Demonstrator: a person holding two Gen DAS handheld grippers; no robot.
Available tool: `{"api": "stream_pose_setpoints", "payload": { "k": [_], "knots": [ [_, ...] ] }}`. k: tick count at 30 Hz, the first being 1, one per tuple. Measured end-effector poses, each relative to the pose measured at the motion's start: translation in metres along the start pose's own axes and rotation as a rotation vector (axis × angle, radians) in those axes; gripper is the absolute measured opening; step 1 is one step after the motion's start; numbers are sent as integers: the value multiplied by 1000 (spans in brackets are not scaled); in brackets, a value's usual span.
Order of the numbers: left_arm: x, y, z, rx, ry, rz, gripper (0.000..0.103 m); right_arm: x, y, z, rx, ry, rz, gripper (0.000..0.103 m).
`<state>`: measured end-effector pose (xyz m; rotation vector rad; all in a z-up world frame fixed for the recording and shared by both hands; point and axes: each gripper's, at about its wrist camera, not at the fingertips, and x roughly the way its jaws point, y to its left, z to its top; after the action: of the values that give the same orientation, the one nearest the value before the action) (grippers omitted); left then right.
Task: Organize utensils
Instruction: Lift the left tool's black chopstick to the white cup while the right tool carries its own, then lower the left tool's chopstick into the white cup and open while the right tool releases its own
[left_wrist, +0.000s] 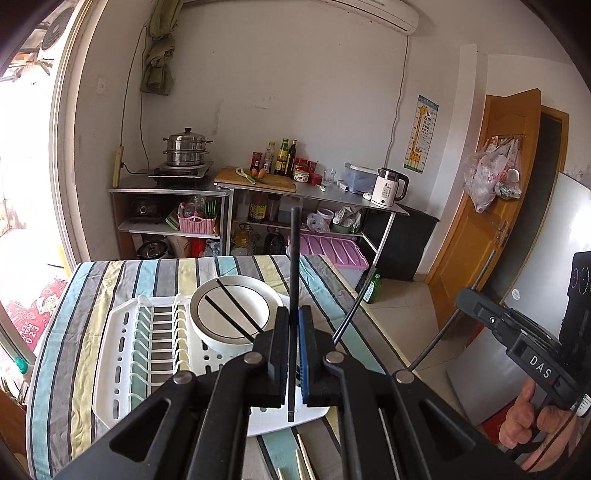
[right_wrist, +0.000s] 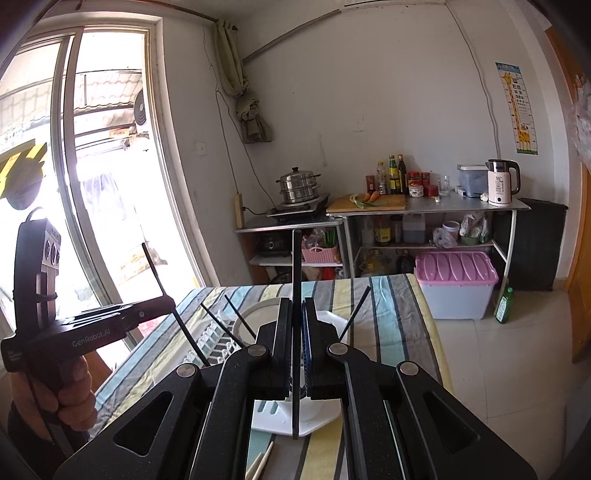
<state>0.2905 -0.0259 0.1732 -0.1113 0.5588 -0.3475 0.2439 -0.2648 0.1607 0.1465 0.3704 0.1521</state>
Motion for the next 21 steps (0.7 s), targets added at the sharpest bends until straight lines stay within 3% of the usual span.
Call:
{"api": "stream_pose_setpoints", "payload": {
  "k": [9, 21],
  "knots": [
    [33, -4, 24, -16, 4, -11, 5, 30, -8, 18, 28, -15, 4, 5],
    [71, 12, 15, -81, 42, -27, 5, 74, -24, 3, 78, 46, -1, 5]
  ]
}}
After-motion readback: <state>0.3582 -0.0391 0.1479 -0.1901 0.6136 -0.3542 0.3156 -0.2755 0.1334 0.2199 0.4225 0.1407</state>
